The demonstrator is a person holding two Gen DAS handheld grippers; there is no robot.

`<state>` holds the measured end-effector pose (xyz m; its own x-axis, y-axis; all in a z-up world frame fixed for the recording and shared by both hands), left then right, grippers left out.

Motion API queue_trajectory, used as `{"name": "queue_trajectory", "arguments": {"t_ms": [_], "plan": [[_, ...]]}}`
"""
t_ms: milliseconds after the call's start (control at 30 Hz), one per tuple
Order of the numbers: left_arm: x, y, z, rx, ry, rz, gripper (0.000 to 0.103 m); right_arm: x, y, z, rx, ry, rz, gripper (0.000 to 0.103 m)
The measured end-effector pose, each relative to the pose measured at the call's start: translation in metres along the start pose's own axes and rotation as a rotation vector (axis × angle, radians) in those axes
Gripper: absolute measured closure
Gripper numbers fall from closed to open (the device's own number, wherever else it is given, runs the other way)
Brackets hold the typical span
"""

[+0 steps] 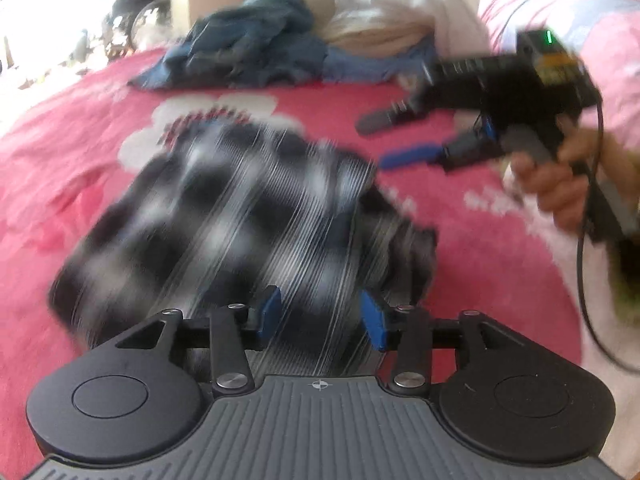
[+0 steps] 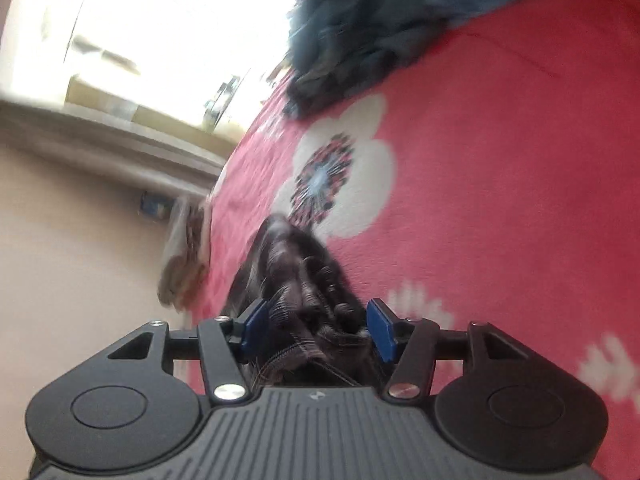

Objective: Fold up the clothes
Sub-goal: 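Open the left tool and withdraw both tools from the folded pants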

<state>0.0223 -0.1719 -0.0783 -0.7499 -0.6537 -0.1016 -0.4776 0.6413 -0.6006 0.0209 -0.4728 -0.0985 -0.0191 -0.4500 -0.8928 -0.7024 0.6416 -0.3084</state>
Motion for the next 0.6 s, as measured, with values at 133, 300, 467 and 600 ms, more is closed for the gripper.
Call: {"name": "queue_trajectory", "arguments": {"t_ms": [133,300,467,600], "plan": [[-0.01,0.018,0.006,-0.031,-0.013,-0.031,0.059,-0.009,0.012,0.028,-0.09,0.078,-0.108,0.043],[-0.022,0.028,0.009,-0.027,0.011,-0.079,0.059,-0.025,0.024,0.024,-0.141,0.135,-0.213,0.057],[-0.026,0.031,0.012,-0.015,0.027,-0.097,0.058,-0.047,0.033,0.022,-0.124,0.215,-0.332,0.058],[-0.024,0.031,0.012,-0.006,0.023,-0.09,0.058,-0.064,0.042,0.028,-0.131,0.235,-0.44,0.058]]}}
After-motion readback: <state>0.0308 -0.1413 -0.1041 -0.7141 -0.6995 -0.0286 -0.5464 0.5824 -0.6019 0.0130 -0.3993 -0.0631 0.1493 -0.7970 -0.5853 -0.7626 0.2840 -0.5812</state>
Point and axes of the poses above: each gripper's, at about its wrist camera, not at the fingertips, and z roughly the way its jaws point, x to its right, y to its underside, the point moved 2 cm from there along z, roughly the way its jaws point, and after that the axes turned 14 degrees about -y, right-handed, at the moved point
